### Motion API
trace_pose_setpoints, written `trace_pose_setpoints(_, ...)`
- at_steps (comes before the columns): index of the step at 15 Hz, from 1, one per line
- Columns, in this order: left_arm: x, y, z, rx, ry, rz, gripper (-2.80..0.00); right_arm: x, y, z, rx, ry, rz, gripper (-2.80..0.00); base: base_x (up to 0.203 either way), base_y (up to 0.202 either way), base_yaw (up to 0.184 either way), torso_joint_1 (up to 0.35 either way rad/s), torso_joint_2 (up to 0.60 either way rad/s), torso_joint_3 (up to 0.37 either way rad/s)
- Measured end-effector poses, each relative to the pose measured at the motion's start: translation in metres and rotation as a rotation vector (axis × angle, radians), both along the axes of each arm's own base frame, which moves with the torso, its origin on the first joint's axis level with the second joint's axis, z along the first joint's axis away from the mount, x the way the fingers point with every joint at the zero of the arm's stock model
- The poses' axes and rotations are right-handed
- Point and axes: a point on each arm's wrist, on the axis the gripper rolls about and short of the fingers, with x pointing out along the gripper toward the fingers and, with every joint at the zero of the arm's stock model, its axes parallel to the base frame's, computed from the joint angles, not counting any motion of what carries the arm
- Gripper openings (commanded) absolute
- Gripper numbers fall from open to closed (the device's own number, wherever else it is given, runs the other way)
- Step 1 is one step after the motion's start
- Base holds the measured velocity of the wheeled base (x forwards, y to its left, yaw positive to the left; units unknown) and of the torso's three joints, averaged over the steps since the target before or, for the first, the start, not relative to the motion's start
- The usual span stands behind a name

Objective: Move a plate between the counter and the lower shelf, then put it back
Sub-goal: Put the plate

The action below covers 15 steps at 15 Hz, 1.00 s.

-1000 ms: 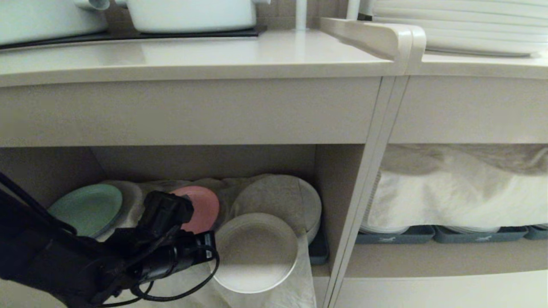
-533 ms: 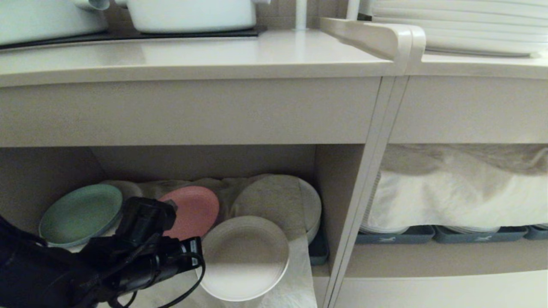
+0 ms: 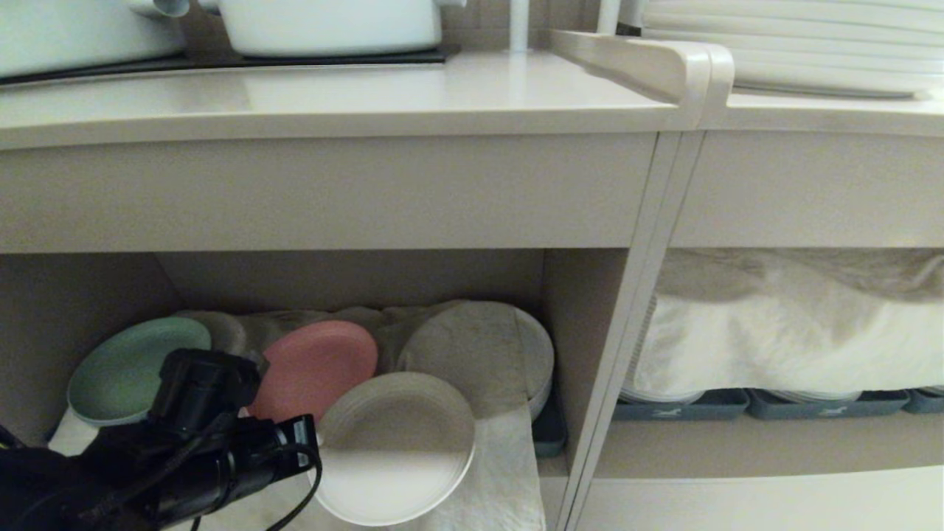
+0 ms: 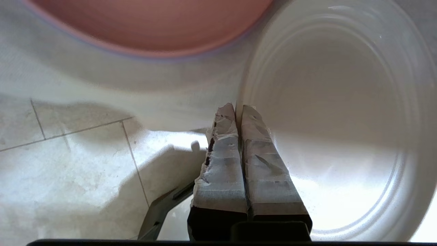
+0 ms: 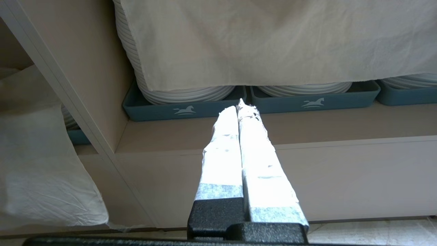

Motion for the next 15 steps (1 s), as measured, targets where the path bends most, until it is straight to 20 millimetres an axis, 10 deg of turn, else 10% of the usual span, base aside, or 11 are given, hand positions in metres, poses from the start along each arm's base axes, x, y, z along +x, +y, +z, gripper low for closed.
trace_pose_setpoints(15, -0.040, 0.019, 0.006, 0.008, -0.029, -0.004, -2.80, 0.000, 0.000, 0.000, 0.000, 0.000, 0.000, -2.80, 0.000, 0.000, 0.000, 0.000, 0.00, 0.000)
